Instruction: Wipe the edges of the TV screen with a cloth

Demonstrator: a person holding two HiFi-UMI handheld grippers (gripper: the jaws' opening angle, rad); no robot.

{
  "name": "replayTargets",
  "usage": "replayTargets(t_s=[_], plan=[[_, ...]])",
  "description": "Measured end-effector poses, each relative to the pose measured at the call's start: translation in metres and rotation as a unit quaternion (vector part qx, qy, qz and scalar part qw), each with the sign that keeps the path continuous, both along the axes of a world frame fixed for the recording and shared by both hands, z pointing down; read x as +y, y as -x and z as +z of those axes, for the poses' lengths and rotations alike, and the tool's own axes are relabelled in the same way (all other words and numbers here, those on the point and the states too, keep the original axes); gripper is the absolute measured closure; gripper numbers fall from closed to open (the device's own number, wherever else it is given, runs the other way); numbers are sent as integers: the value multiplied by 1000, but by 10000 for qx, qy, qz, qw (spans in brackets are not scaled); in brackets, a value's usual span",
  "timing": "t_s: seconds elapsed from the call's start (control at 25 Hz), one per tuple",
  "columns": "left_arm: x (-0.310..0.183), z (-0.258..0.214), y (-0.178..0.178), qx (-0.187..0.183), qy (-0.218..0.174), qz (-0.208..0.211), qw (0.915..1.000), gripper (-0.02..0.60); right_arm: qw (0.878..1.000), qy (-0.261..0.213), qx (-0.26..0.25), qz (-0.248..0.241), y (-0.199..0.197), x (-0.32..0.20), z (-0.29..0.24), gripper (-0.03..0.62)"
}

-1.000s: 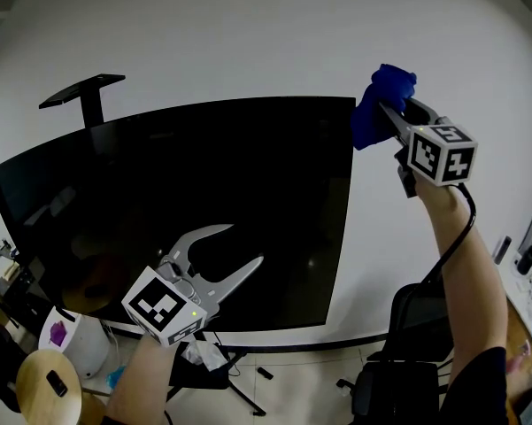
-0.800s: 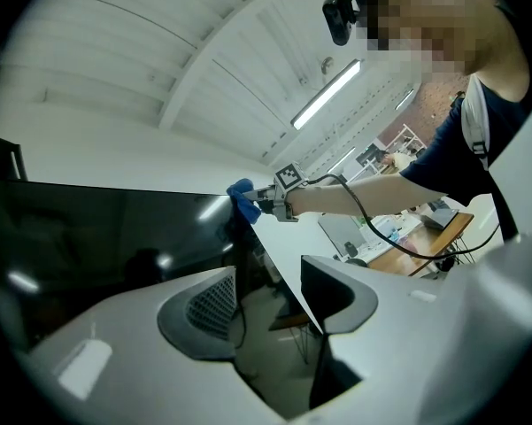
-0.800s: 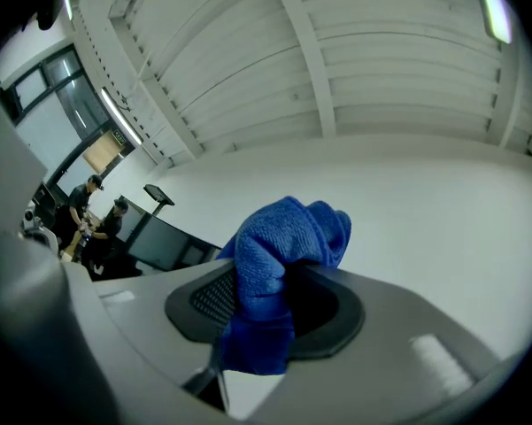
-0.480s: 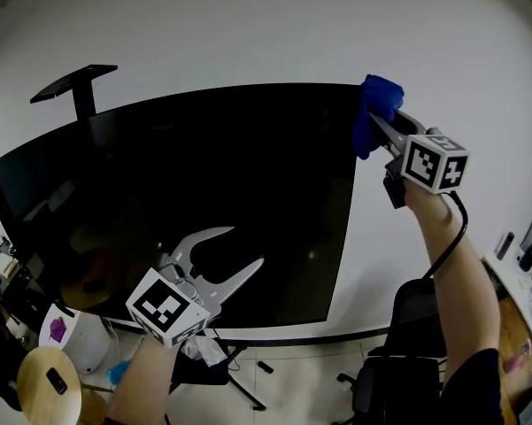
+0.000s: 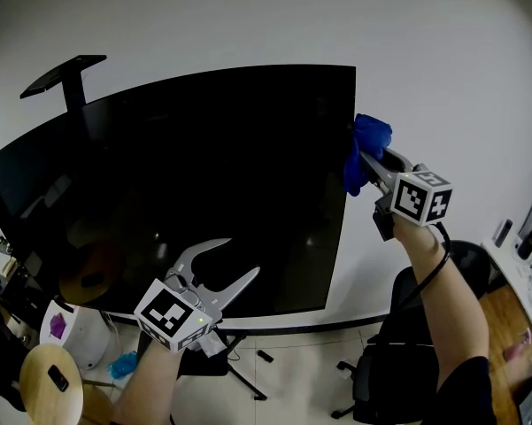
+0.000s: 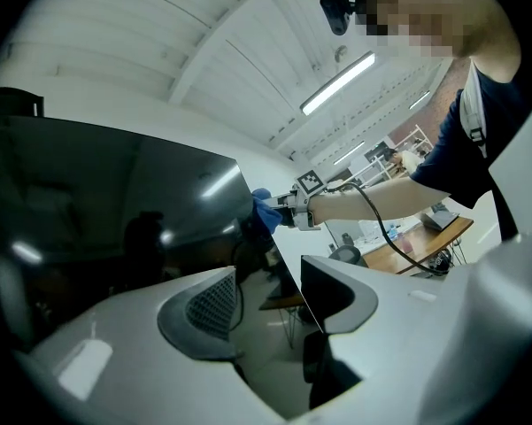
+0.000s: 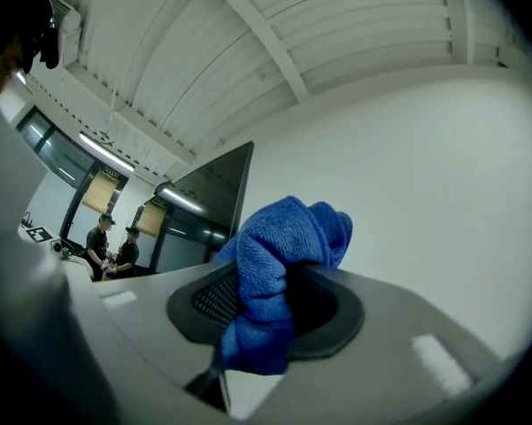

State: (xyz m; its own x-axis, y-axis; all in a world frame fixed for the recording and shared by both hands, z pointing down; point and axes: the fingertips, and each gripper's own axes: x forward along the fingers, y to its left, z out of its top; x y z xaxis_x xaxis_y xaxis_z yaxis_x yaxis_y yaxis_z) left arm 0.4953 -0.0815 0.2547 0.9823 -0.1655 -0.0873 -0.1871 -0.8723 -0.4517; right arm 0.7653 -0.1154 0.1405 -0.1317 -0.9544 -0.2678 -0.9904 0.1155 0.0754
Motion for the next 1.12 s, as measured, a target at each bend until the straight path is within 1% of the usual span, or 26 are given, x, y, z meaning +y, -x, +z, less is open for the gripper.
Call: replayTargets(t_s=[0.2,0.4,0.52,0.88,1.12], plan=[[-3,27,2,-75,173,-87,9998,364,9992,391,-82,-5,-3,-4,62,459],[-17,59,6,-98,396,-283,9988,364,9985,534,-24,116,-4,-3,110,459],[-20,76,5,-143,496,-344,9981,364,9978,642,-82,130,-5,-3,134,459],[-28,144,-13,-357,947,-232,9946,364,9925,1125,-461,147,-8,-8,230,457],[-33,191,-24,-515,1268,-223,9903,364,9843,1599,-735,152,-9,-9,308,457]])
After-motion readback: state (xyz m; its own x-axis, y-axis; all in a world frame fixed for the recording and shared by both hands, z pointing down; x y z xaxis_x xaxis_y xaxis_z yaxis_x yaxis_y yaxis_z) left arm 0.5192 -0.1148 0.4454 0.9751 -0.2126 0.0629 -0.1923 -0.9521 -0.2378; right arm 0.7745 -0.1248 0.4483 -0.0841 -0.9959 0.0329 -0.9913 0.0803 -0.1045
